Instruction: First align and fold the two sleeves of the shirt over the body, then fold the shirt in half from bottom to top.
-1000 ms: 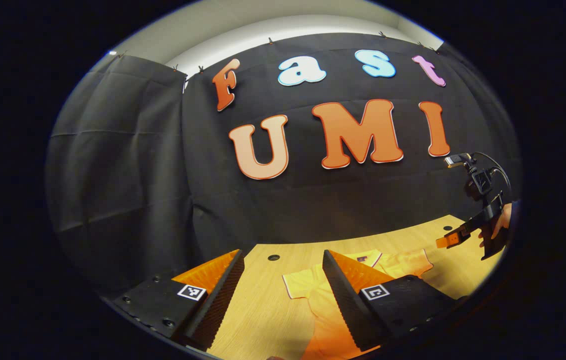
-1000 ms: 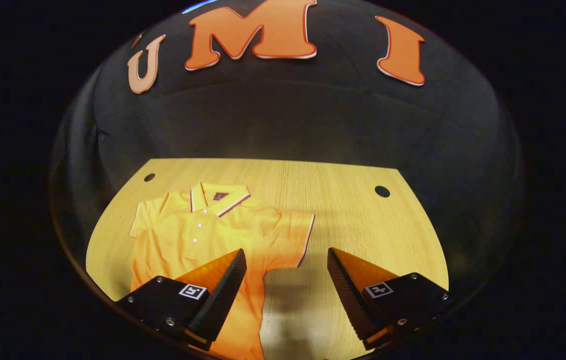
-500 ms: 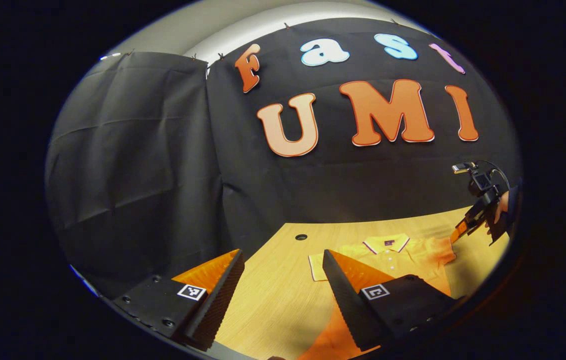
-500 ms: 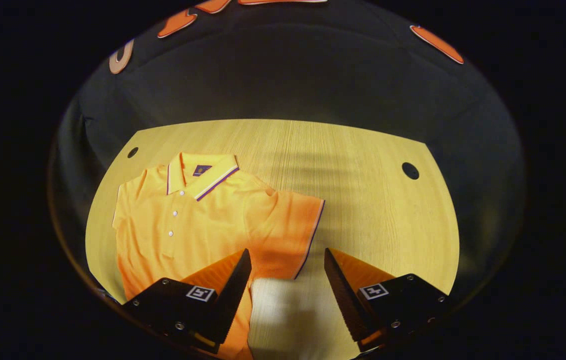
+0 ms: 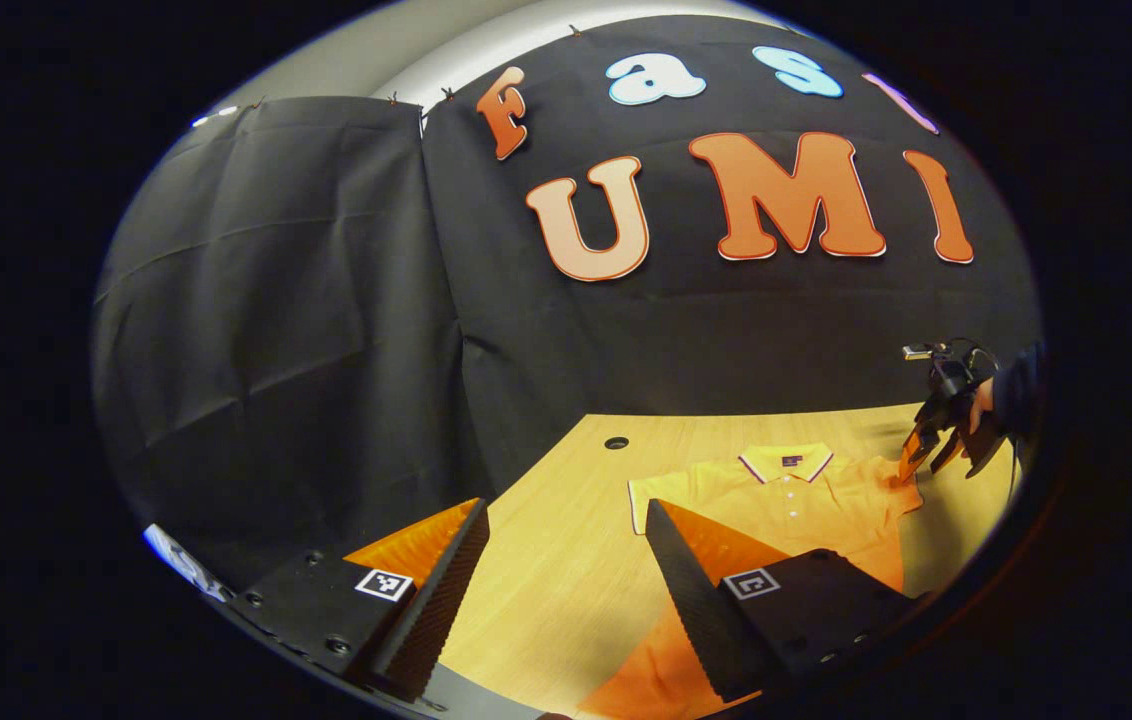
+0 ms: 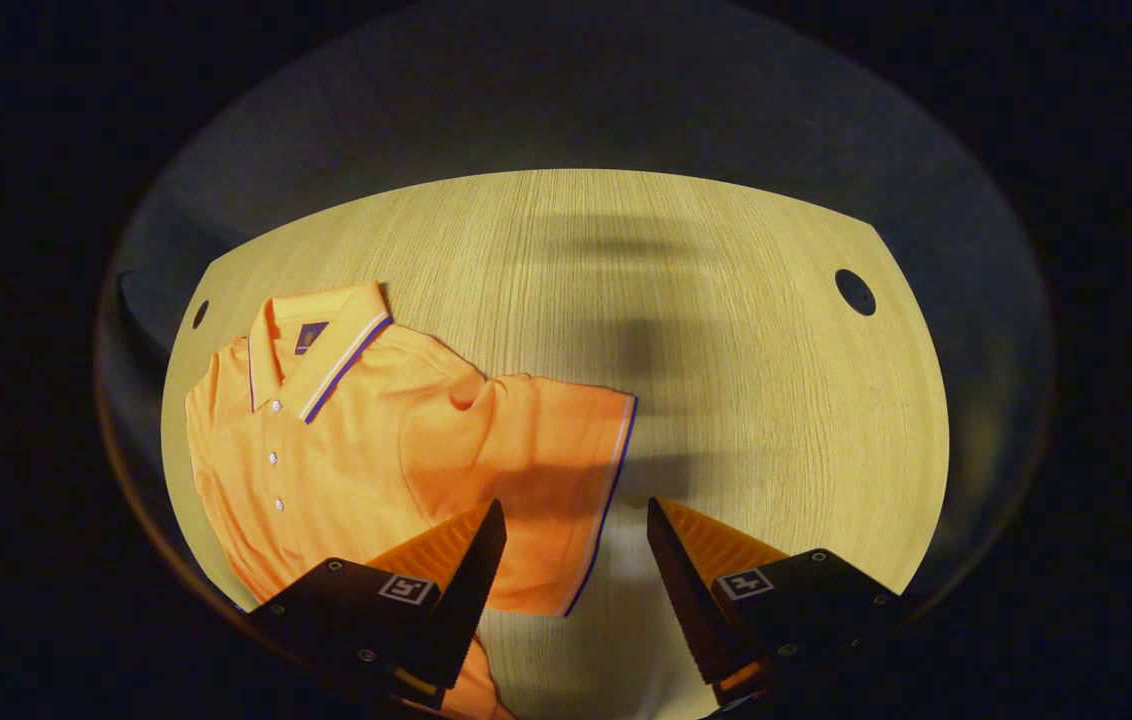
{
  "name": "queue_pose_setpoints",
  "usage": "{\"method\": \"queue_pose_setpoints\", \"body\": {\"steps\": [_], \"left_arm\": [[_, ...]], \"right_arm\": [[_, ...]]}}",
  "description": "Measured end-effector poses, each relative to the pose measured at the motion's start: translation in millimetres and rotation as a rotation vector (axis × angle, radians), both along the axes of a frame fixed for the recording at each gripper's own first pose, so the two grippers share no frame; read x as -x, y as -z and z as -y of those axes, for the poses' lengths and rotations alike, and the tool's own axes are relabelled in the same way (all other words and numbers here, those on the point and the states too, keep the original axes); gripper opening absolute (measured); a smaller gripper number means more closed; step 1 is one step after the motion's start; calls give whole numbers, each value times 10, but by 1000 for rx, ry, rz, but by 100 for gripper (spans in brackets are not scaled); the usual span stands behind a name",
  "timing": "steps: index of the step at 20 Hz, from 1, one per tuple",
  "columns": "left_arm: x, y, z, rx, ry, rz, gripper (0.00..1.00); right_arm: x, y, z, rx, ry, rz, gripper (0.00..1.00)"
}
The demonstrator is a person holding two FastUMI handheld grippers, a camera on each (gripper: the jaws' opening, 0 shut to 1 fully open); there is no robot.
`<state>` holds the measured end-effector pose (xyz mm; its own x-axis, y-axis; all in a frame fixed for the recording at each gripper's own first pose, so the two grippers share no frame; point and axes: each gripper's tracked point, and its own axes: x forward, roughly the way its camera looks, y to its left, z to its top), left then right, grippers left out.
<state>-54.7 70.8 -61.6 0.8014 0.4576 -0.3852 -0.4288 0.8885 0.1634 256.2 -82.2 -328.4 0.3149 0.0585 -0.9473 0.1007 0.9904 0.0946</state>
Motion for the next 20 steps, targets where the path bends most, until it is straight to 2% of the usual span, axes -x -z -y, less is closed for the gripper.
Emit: {"method": "queue_pose_setpoints", "body": {"steps": [2, 3, 5, 6, 9, 10, 11, 12, 13, 14, 17, 20], "left_arm": [[0, -2, 11, -13, 1, -7, 96], [2, 2, 7, -12, 3, -12, 98], [-5, 26, 37, -1, 3, -25, 98], [-14, 30, 34, 2, -1, -32, 98], [-13, 64, 87, 27, 5, -39, 98], [-31, 60, 106, 32, 13, -42, 98], [-38, 63, 120, 33, 21, -42, 98], [-60, 58, 114, 33, 26, -45, 98], [-48, 70, 114, 34, 29, -45, 98], [-73, 81, 109, 39, 31, -46, 98], [-68, 108, 125, 45, 40, -62, 98], [-104, 96, 97, 45, 45, -69, 98]], "right_arm": [[1, 121, 14, 20, 1, -31, 87], [13, 180, 31, 28, 4, -47, 77], [-8, 242, -9, -5, 20, -64, 72], [-17, 219, -6, -8, 27, -73, 59], [-44, 194, -11, -43, 21, -71, 43], [-48, 157, -31, -94, 20, -73, 17], [-43, 164, -53, -160, 22, -75, 17], [-19, 118, -77, -210, 68, -76, 17], [-73, 93, -143, -266, 98, -64, 6], [-83, 17, -184, -301, 98, -51, 5], [-187, -303, -268, -335, 87, 38, 5], [-194, -542, -477, -359, 50, 77, 5]]}}
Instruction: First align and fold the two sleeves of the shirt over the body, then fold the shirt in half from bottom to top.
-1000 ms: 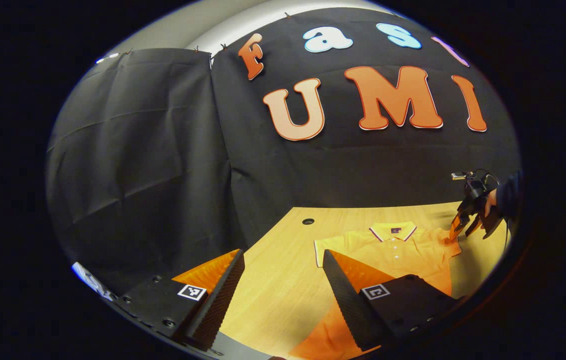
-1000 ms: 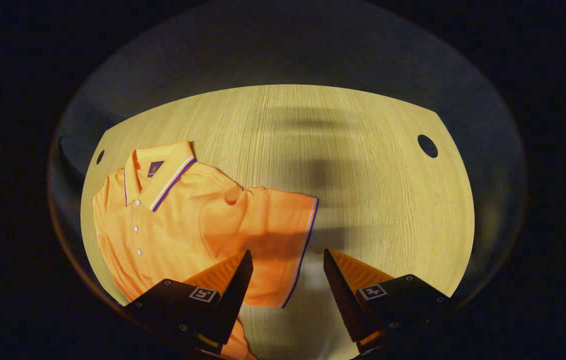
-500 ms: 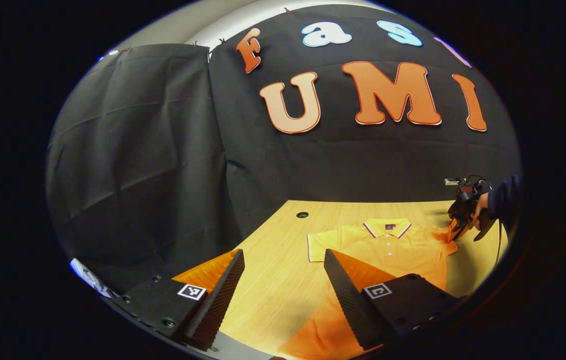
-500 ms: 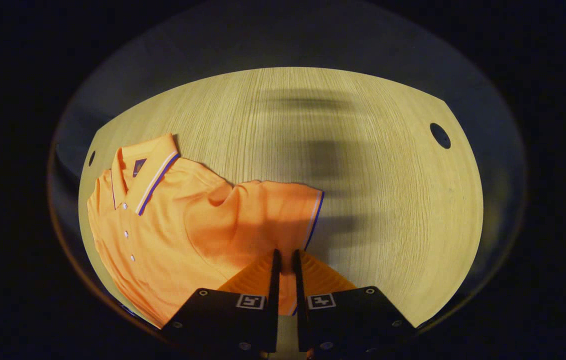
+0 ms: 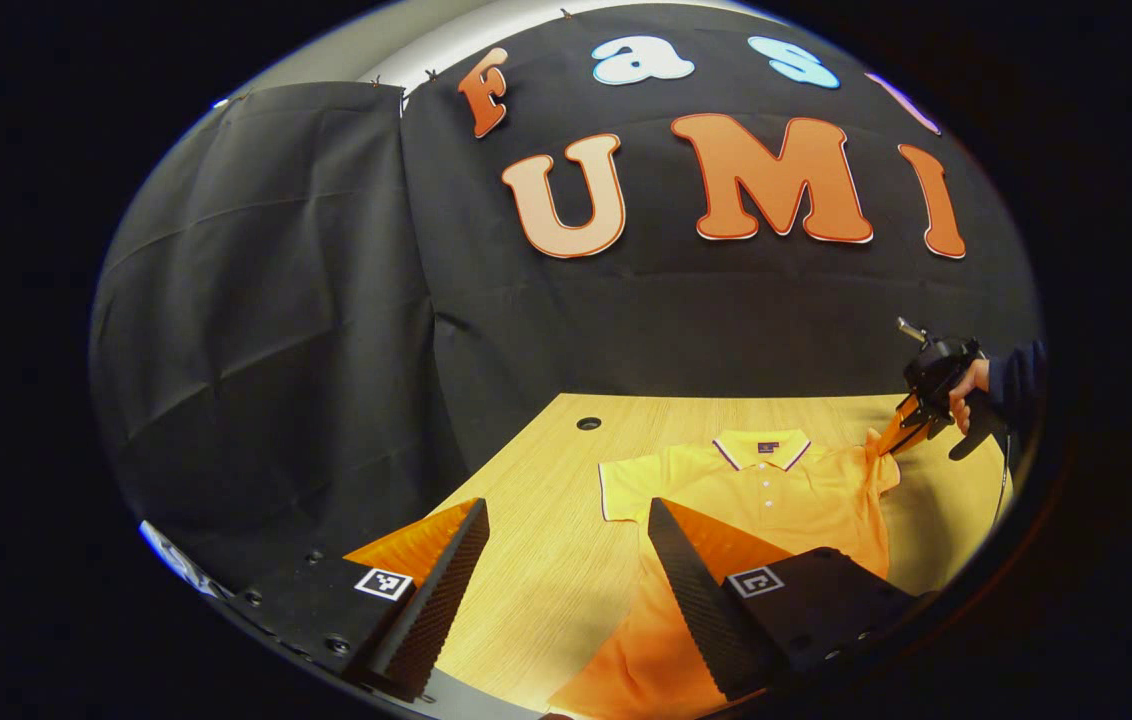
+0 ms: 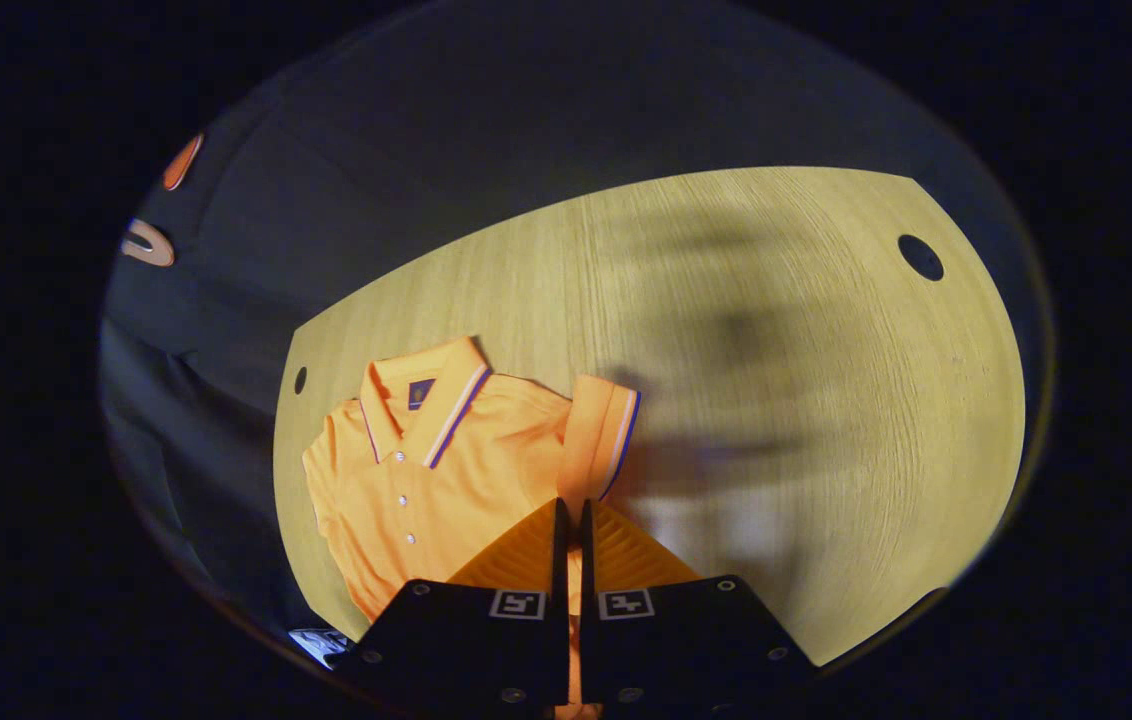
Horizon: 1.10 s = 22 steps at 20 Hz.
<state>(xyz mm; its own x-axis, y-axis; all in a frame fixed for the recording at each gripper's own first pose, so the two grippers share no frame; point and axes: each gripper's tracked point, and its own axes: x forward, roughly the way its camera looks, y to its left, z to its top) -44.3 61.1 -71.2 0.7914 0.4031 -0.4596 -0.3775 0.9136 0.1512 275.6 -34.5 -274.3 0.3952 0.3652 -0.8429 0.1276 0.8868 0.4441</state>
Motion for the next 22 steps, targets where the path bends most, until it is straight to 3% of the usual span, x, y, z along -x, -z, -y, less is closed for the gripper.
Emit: {"method": "queue_pose_setpoints", "body": {"steps": [5, 6, 7, 12, 13, 14, 16, 18, 19, 20, 22], "left_arm": [[48, 86, 11, 7, 9, -26, 98], [44, 108, 5, 11, 9, -37, 100], [33, 121, 6, 19, 15, -44, 98], [-134, 219, -64, 74, 27, -65, 98], [-195, 283, -93, 100, 36, -79, 98], [-275, 338, -99, 137, 47, -90, 99], [-418, 378, -24, 262, 70, -91, 98], [-461, 438, 21, 349, 97, -100, 99], [-547, 486, -4, 380, 122, -108, 99], [-617, 514, -36, 410, 147, -119, 99], [-731, 647, -1, 512, 202, -182, 98]], "right_arm": [[13, -149, -406, -50, -23, -17, 5], [7, -149, -526, -83, -35, -25, 14], [20, -218, -606, -111, -47, -14, 3], [52, -513, -659, -95, -95, 124, 47], [84, -592, -624, -74, -92, 163, 37], [145, -685, -587, -60, -88, 197, 60], [342, -860, -561, -64, -78, 238, 71], [551, -978, -495, -56, -39, 268, 75], [656, -1019, -433, -41, -2, 278, 87], [754, -1073, -383, -25, 35, 293, 77], [957, -1190, -303, 9, 111, 331, 78]]}}
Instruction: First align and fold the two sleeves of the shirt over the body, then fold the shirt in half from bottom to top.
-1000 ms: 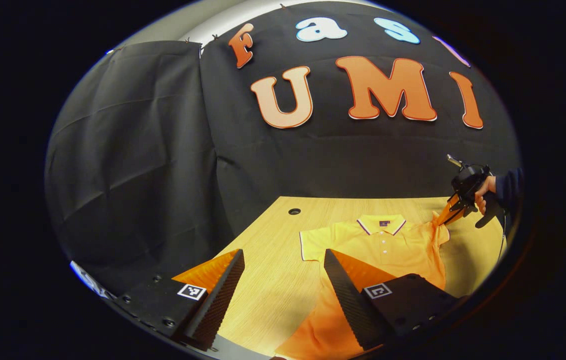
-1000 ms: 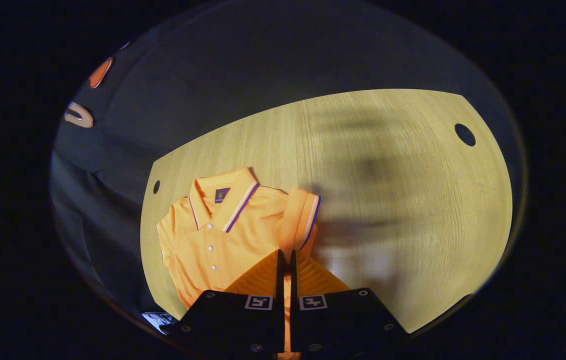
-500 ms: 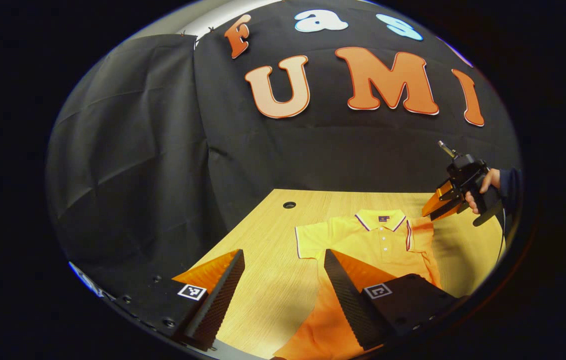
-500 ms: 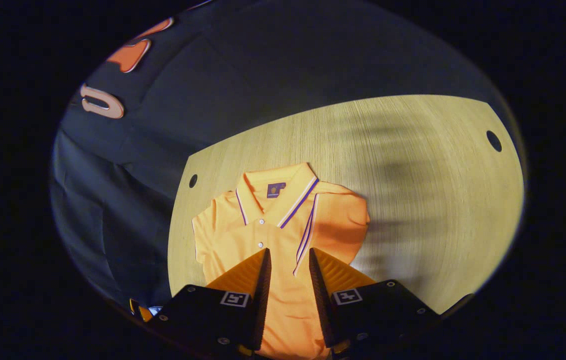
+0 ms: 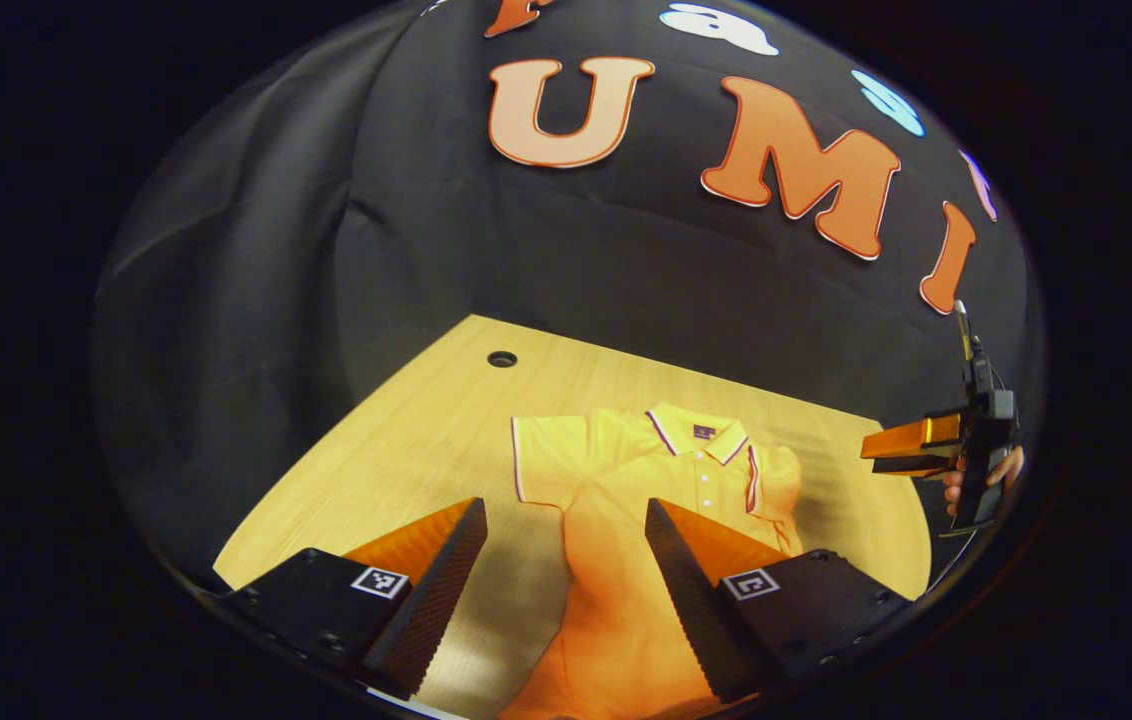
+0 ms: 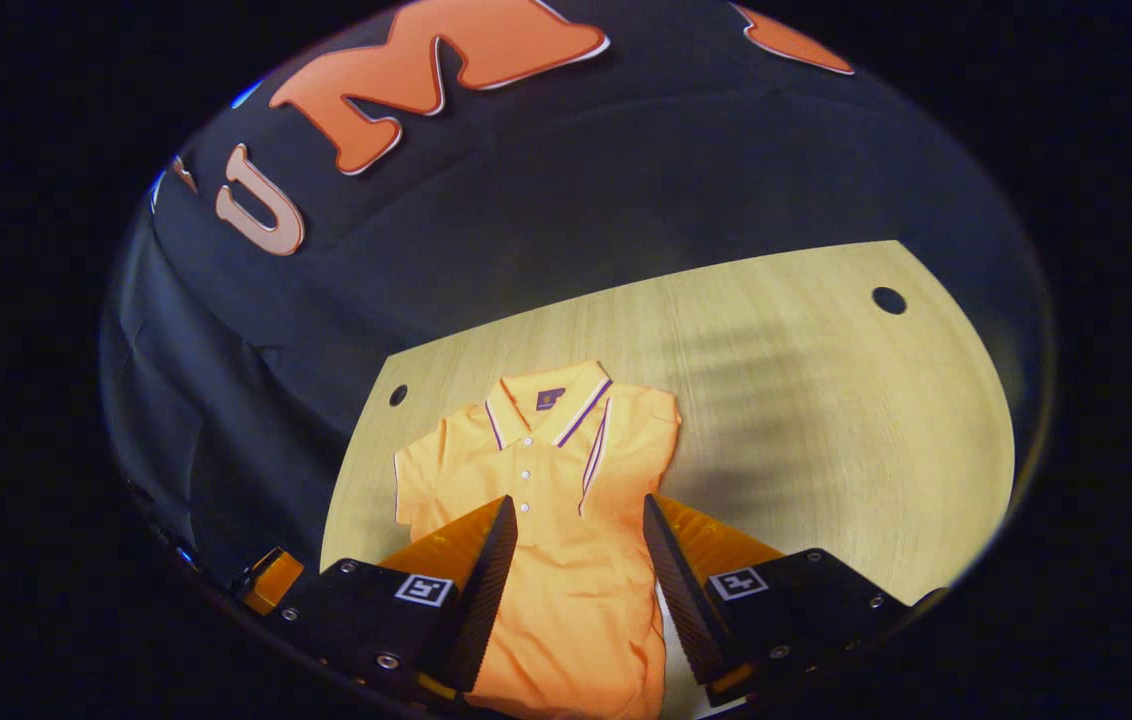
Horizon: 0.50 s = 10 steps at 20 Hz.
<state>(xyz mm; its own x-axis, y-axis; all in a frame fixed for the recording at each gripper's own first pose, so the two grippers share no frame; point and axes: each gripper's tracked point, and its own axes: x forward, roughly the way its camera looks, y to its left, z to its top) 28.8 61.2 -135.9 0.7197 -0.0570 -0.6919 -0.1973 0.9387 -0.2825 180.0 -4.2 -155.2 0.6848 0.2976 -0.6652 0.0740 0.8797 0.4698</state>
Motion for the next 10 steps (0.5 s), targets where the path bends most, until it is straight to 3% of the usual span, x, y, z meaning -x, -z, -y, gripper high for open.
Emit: {"method": "queue_pose_setpoints", "body": {"steps": [5, 10], "left_arm": [[-386, 461, -84, 89, 131, -140, 95], [-836, 881, -379, 78, 152, -278, 98]], "right_arm": [[581, -303, 110, 73, 177, 93, 92], [1182, -636, 104, 159, 308, 177, 96]]}}
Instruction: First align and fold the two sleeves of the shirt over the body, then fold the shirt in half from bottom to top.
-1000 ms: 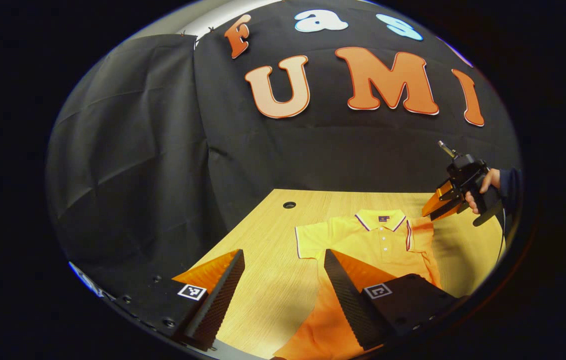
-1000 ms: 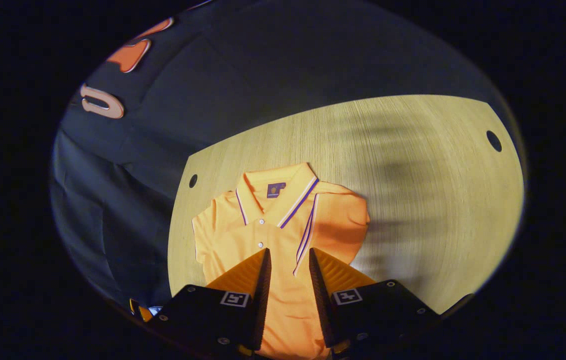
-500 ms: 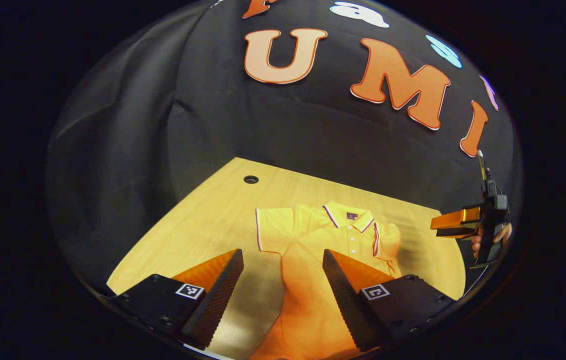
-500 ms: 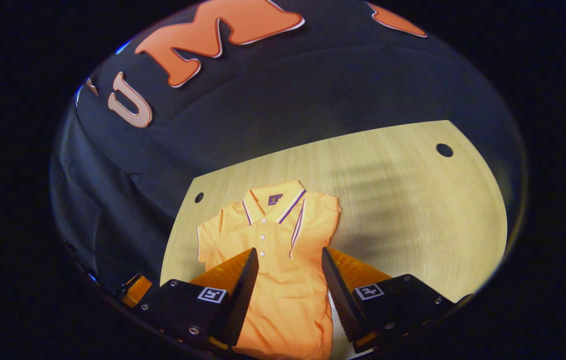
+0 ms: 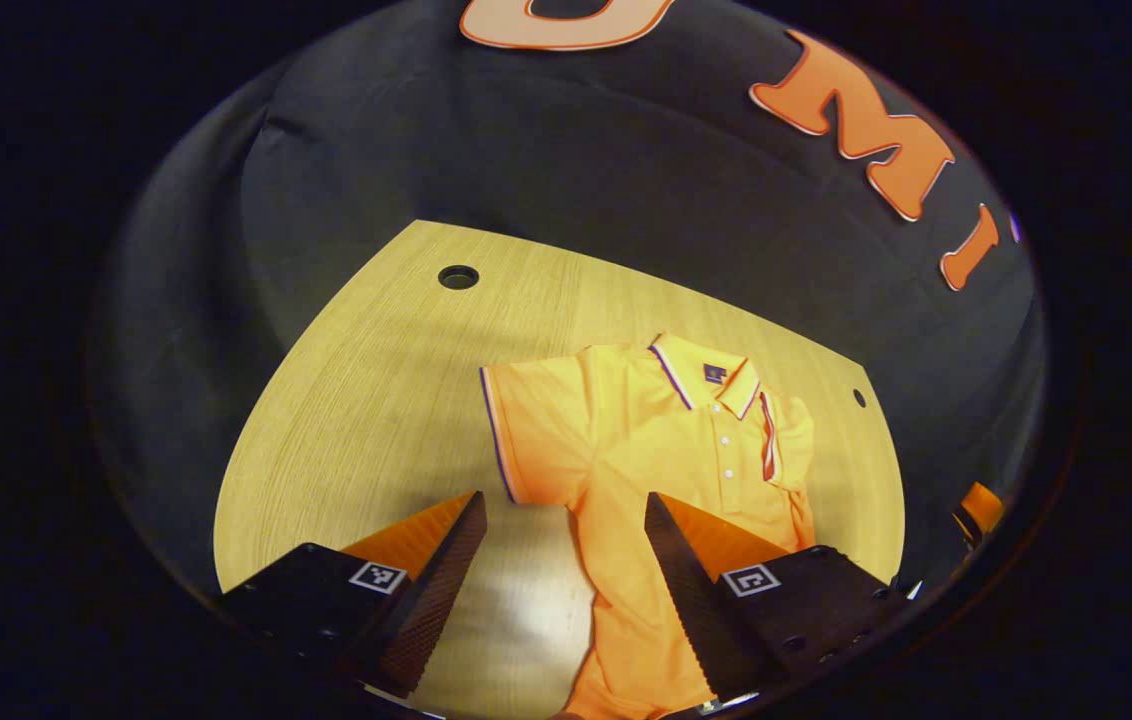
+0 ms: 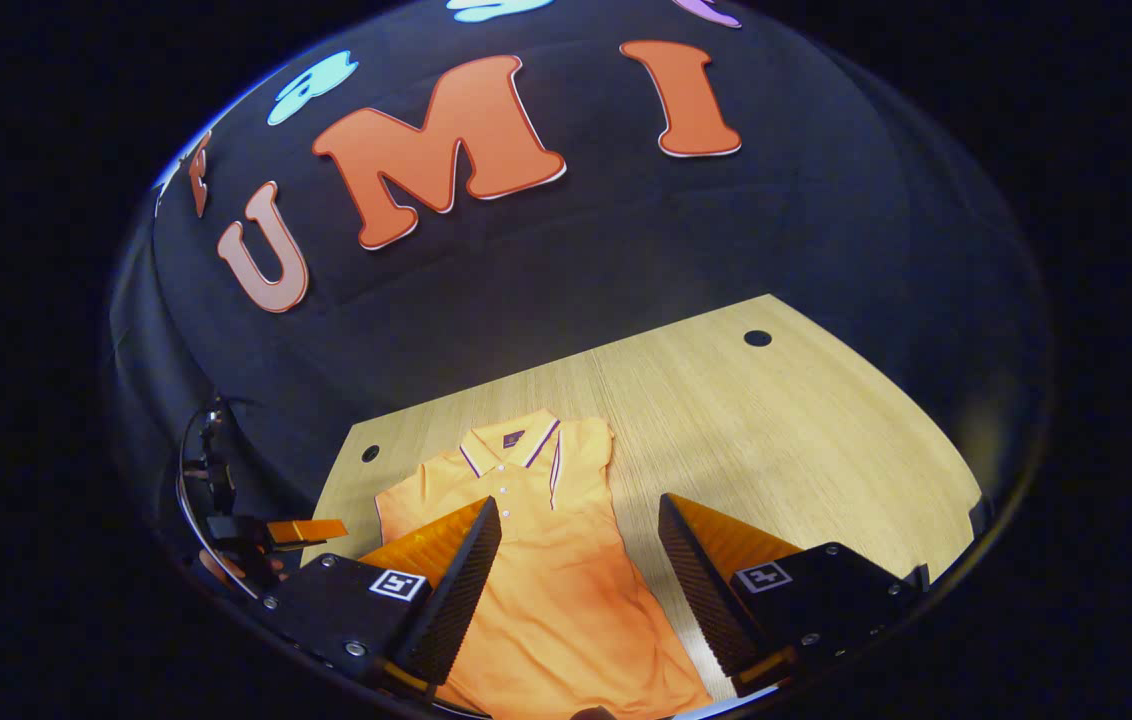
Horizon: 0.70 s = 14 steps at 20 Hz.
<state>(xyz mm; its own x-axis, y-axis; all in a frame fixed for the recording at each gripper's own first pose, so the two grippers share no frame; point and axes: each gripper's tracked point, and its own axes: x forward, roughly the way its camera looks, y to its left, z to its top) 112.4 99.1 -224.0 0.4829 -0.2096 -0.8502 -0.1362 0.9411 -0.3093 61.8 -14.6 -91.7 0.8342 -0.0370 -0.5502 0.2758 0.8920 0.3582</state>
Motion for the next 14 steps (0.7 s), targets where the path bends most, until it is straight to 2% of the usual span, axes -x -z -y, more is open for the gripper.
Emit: {"method": "queue_pose_setpoints", "body": {"steps": [3, 7, 12, 14], "left_arm": [[-183, 283, -86, -43, 17, -107, 98], [-430, 662, -15, -47, 25, -236, 98], [-589, 1081, -86, -140, 90, -381, 98], [-699, 1149, -103, -163, 81, -371, 97]], "right_arm": [[238, -99, -85, 29, 31, 8, 97], [489, -284, -94, 106, 57, 46, 98], [746, -355, -151, 128, 78, 60, 98], [851, -282, -119, 135, 93, 42, 98]]}}
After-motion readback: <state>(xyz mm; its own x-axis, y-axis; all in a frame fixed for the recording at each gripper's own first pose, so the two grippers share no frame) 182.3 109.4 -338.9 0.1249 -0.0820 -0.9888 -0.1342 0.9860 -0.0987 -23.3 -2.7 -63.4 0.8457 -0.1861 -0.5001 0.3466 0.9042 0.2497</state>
